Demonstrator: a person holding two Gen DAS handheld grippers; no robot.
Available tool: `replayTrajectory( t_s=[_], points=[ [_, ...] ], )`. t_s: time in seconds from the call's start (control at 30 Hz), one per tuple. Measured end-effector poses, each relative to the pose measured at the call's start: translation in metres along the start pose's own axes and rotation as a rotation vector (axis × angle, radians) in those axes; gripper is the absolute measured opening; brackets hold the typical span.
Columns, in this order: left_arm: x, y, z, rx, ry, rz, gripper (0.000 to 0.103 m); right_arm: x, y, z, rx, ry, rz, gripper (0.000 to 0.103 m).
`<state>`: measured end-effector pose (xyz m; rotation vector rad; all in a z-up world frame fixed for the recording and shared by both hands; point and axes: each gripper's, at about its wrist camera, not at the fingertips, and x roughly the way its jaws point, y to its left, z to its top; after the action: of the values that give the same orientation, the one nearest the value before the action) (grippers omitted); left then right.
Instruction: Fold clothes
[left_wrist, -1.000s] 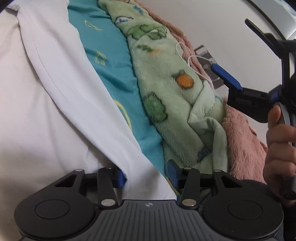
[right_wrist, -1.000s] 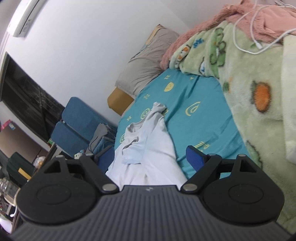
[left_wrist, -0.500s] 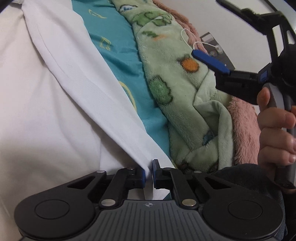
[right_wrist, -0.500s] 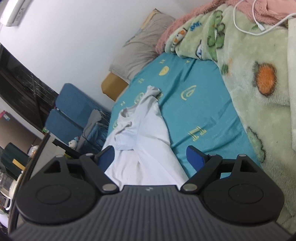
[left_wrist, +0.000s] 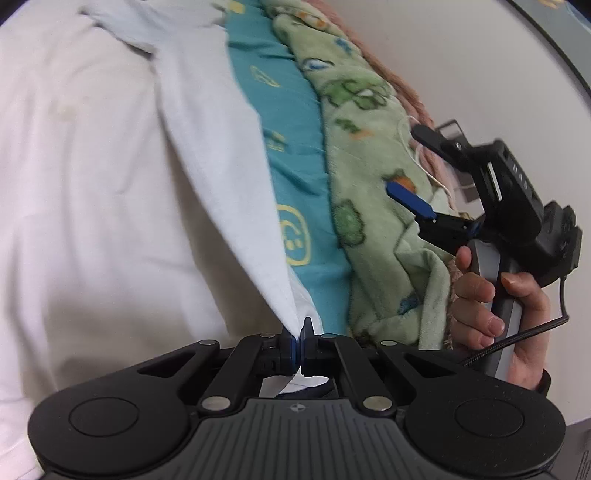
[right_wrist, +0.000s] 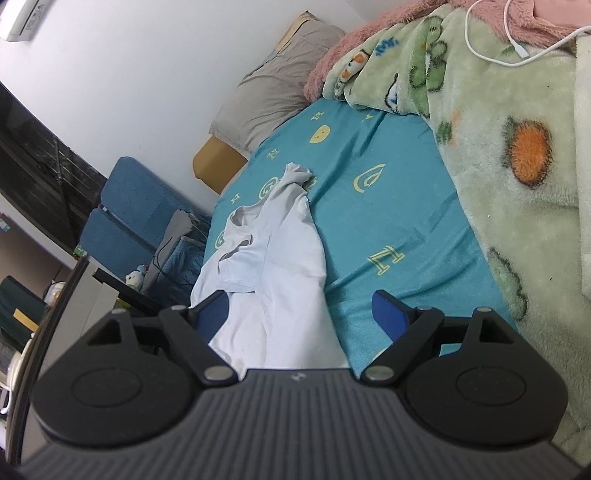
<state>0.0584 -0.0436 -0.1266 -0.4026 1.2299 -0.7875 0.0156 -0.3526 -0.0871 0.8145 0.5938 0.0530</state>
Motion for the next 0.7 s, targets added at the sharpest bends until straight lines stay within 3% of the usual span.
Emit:
replayTrajectory(
  t_s=[0.13,0.27,0.33,0.4,0.47,0.53,0.7],
  points=[
    [-0.023,0.016,-0.004,-0.039,-0.011,0.071,0.002,0.003,0.005,-0.001,-0.013,0.012,-0.001,0.087],
    [-0.011,0.025,-0.013,-0.025,0.026,0.24,0.002,0.006,0.009,-0.004,-0.027,0.027,-0.018,0.087],
    [-0.006,0.027,-0.014,-0.005,0.043,0.271,0.002,0.007,0.012,-0.006,-0.035,0.037,-0.023,0.087],
    [-0.006,0.03,-0.013,-0.002,0.046,0.283,0.01,0.007,0.014,-0.007,-0.043,0.042,-0.026,0.086],
    [-0.016,0.034,-0.003,-0.025,0.015,0.269,0.041,0.007,0.017,-0.008,-0.055,0.036,-0.038,0.086],
    [-0.027,0.039,0.013,-0.038,-0.033,0.251,0.052,0.008,0.019,-0.009,-0.067,0.028,-0.054,0.086],
    [-0.034,0.062,0.089,-0.057,-0.204,0.349,0.073,0.024,0.024,-0.006,-0.08,0.003,-0.077,0.086]
  ],
)
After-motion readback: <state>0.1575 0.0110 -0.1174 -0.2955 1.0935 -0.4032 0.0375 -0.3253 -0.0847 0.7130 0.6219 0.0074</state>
